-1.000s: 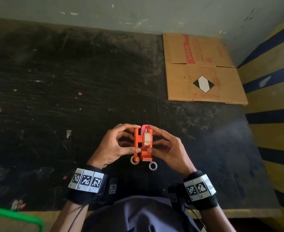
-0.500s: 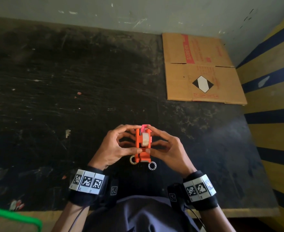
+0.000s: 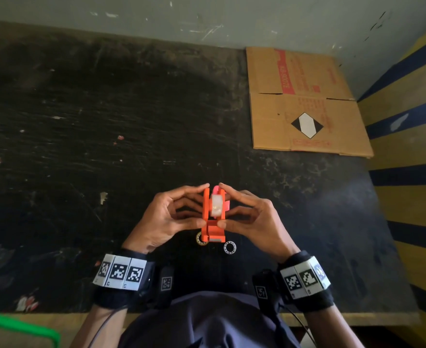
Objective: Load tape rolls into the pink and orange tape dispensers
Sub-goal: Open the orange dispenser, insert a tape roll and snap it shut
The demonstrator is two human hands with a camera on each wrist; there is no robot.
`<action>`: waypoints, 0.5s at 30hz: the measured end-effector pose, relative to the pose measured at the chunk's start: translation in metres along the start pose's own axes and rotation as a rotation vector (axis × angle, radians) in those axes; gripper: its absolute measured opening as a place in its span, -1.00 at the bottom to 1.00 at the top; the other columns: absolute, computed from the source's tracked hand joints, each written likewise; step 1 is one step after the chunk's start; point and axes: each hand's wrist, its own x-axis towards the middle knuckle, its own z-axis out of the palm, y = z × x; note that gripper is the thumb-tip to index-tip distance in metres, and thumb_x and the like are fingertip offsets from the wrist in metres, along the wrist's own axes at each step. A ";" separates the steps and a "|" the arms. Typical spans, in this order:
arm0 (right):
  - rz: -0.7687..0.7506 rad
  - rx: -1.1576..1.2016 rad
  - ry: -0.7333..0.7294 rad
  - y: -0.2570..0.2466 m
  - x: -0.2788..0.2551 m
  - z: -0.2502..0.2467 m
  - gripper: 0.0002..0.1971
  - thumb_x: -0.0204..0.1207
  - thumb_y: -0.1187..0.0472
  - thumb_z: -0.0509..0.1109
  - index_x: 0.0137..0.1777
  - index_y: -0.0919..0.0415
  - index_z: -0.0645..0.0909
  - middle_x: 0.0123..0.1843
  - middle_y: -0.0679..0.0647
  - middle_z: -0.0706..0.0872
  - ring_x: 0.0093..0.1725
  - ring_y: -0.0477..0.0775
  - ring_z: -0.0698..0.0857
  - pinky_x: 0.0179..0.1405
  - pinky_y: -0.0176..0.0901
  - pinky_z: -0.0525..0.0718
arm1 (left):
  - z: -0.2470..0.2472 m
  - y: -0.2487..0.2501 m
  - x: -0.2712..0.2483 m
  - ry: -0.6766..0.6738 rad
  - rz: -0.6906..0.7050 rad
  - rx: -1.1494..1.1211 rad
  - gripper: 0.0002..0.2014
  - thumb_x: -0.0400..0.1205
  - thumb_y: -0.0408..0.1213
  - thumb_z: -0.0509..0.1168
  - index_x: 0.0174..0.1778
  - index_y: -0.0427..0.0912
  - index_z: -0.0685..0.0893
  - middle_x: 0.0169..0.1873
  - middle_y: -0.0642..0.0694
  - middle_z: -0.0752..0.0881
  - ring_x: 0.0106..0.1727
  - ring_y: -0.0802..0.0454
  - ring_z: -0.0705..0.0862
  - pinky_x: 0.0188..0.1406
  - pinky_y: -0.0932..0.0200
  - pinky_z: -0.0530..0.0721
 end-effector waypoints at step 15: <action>0.004 -0.072 -0.034 -0.012 0.013 0.010 -0.24 0.34 0.33 0.74 0.55 -0.04 0.61 0.21 -0.01 0.71 0.01 0.34 0.88 0.13 0.44 0.81 | -0.013 0.010 -0.006 0.023 -0.018 0.018 -0.29 0.35 -0.56 0.59 0.45 -0.17 0.62 0.06 -0.28 0.83 0.08 -0.12 0.84 0.14 0.09 0.78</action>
